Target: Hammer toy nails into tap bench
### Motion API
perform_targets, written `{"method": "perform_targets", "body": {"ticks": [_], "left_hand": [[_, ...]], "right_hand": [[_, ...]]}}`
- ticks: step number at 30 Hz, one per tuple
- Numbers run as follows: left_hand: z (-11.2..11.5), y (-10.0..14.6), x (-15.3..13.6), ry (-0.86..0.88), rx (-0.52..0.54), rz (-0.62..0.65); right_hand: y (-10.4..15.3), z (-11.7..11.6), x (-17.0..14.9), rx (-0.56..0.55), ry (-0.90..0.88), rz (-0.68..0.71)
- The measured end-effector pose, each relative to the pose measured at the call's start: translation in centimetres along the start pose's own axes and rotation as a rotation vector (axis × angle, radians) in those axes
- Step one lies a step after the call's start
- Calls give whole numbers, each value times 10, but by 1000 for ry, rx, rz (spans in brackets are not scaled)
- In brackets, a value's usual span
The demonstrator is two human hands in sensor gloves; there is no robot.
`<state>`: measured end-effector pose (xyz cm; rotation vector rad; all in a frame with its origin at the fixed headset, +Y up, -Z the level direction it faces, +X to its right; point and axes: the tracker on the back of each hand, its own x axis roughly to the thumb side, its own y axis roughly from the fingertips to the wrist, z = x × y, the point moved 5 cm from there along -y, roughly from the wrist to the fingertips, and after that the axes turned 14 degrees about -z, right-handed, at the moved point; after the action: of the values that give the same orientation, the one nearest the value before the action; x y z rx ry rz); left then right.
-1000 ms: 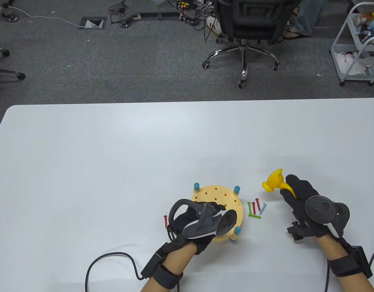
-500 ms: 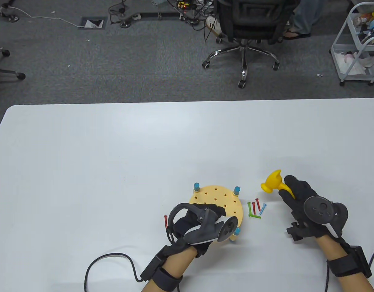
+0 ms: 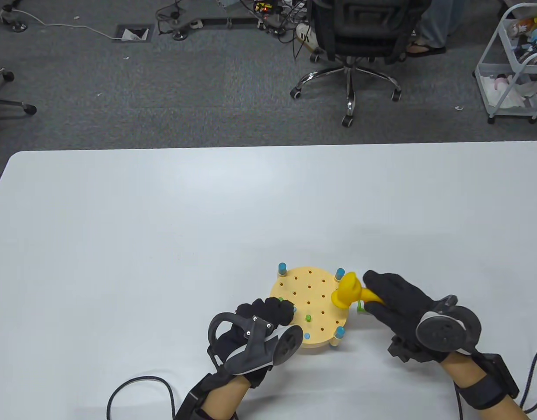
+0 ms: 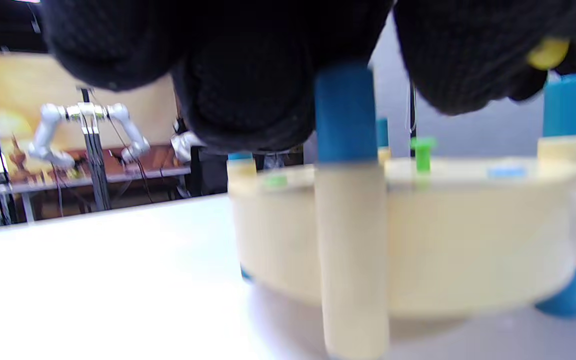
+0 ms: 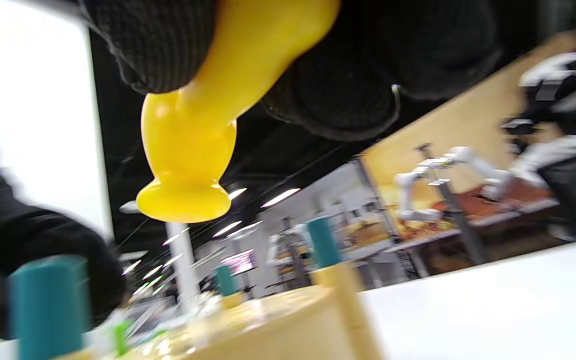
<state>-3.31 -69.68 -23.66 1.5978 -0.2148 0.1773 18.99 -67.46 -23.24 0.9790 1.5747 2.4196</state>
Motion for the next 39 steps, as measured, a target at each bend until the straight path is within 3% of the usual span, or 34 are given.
{"method": "perform_targets", "body": {"ticks": [3,6,7,8,9,10,11,12,13,15,16,17,18,19,20,21,23,25,28,30,32,35,39], "left_hand": [[8,-3,-3,78,3,5],[8,-4,-4,56,-8,4],[8,-4,-3,52,-8,6],[9,-4,-3,44,-12,8],[9,-4,-3,51,-12,9],[9,-4,-3,58,-14,7],[9,-4,-3,59,-13,8],[9,-4,-3,59,-12,8],[9,-4,-3,60,-10,8],[9,-4,-3,56,-8,6],[9,-4,-3,55,-9,6],[9,-4,-3,56,-8,5],[9,-4,-3,59,-6,4],[9,-4,-3,60,-5,4],[9,-3,-4,64,-3,2],[9,-3,-4,69,0,3],[7,-4,-11,104,-34,25],[-1,-2,-28,230,-81,23],[-16,-1,-79,529,-1,-142],[-5,-4,-105,537,-9,-300],[18,-10,-122,373,-71,-495],[49,-24,-120,125,-171,-568],[76,-35,-109,29,-246,-582]], "right_hand": [[-4,-12,21,-10,56,99],[-9,-21,19,16,-52,77],[-8,-40,22,172,-47,120],[-11,-50,21,242,55,167],[-6,-36,17,133,-6,123],[-10,-40,23,197,-1,146],[-9,-37,25,195,14,147],[-8,-23,23,15,-13,109],[-10,-19,23,-22,-54,103],[-8,-50,27,236,29,155],[-5,-47,21,229,63,112],[-5,-41,24,120,-46,133],[-5,-42,25,145,-30,119],[-4,-39,25,99,-21,119],[-5,-46,30,164,44,150],[-5,-44,26,160,76,117],[-6,-28,26,48,5,107],[-9,-10,14,-17,-89,38],[-6,15,-14,-55,-159,-83],[-2,28,-32,-85,-128,-119],[-1,37,-52,-122,-64,-169],[-2,40,-80,-126,-48,-258],[-3,37,-104,-113,-36,-337]]}}
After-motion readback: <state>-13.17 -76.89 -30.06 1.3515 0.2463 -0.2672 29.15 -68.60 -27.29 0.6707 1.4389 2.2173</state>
